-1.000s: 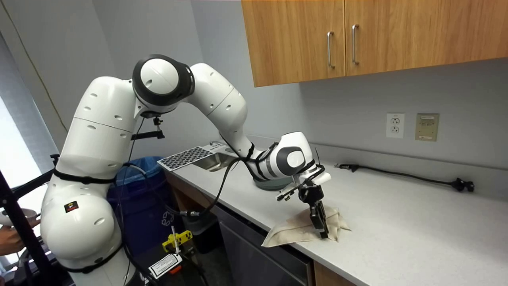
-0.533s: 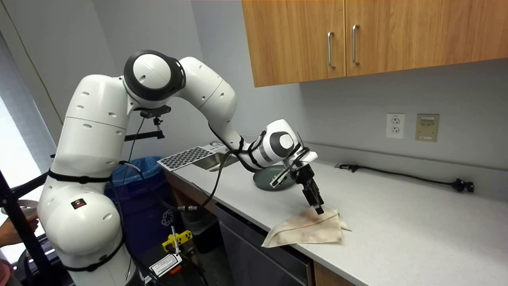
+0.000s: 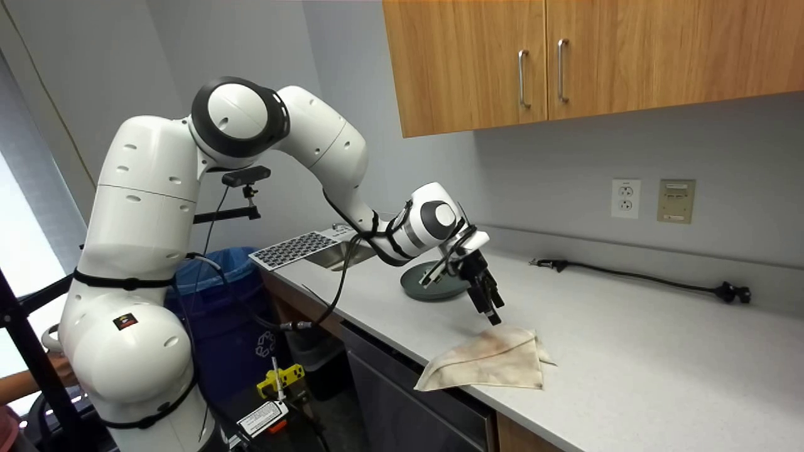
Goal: Unfold the towel
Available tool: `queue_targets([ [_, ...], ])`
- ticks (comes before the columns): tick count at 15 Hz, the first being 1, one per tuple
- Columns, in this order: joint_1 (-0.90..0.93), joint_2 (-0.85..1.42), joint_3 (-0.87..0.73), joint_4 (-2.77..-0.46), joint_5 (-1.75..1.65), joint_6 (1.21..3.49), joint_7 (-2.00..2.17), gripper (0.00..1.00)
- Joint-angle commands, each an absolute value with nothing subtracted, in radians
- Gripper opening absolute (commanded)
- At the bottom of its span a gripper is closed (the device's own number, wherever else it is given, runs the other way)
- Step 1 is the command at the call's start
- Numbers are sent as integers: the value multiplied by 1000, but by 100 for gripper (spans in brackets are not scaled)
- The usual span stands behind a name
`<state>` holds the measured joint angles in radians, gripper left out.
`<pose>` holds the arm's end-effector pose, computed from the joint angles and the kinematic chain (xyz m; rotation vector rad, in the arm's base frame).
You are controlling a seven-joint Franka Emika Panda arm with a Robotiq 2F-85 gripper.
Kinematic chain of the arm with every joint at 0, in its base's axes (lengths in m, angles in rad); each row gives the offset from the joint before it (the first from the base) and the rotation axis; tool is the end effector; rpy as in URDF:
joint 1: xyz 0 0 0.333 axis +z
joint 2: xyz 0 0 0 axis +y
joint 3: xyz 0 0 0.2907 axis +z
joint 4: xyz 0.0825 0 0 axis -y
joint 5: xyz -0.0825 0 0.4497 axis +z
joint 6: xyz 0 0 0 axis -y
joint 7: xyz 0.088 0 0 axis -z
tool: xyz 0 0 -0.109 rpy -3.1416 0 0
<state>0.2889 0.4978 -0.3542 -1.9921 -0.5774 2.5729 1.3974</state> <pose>0.6486 -0.0374 0.1568 2.4603 -1.2394 0.5142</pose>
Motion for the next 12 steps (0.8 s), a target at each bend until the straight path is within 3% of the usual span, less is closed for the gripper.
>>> queue_targets([
  [1, 244, 536, -301, -1935, -532, 2564, 1445, 100],
  [12, 141, 656, -228, -1806, -266, 2547, 1411, 100],
])
